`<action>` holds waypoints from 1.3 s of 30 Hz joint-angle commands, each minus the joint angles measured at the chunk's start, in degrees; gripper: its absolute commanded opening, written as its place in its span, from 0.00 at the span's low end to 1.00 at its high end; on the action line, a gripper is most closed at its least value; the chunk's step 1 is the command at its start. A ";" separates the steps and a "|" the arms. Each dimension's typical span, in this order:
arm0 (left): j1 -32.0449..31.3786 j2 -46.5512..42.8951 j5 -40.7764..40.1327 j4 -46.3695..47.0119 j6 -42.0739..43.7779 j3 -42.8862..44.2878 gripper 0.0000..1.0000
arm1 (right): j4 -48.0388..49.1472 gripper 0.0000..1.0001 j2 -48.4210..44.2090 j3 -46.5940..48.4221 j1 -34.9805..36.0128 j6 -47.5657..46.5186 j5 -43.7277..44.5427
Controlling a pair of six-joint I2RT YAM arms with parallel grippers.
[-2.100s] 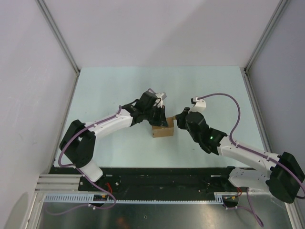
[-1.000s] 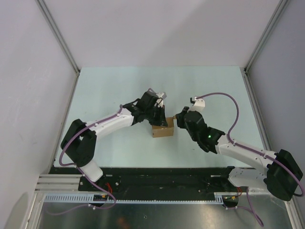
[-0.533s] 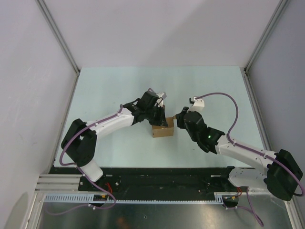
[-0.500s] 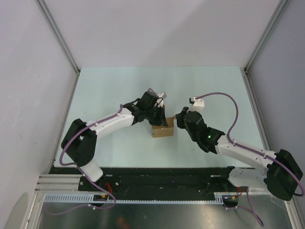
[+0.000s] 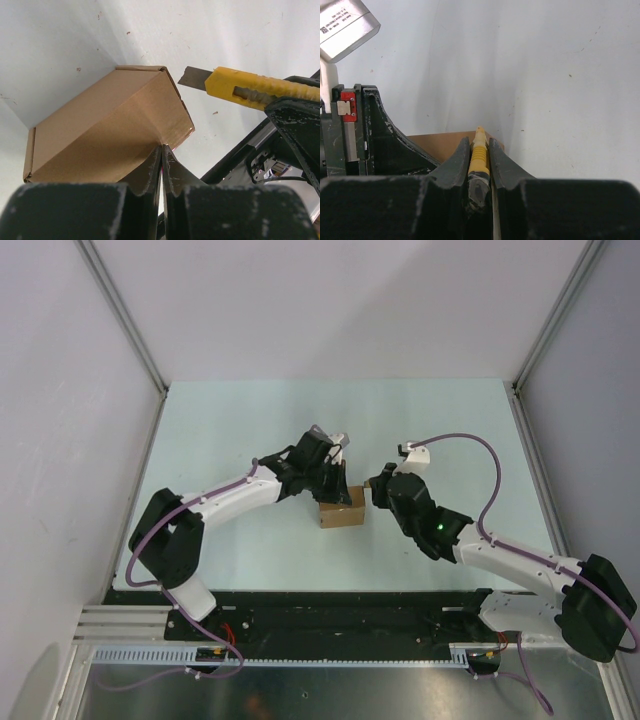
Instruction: Unpack the express box
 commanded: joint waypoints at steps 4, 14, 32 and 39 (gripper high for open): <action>-0.10 4.78 -6.89 -6.93 1.49 -2.33 0.10 | 2.33 0.00 0.56 2.01 0.25 -0.20 1.34; -0.10 4.87 -6.89 -7.02 1.41 -2.33 0.10 | 2.16 0.00 2.31 2.00 0.69 -0.02 0.73; 0.16 8.29 -3.99 -8.86 -4.13 -0.23 0.09 | -13.48 0.00 -1.38 3.50 2.80 9.03 -2.00; 0.16 9.70 -3.02 -9.22 -4.48 0.22 0.08 | -12.78 0.00 -0.32 4.37 3.68 8.94 -3.23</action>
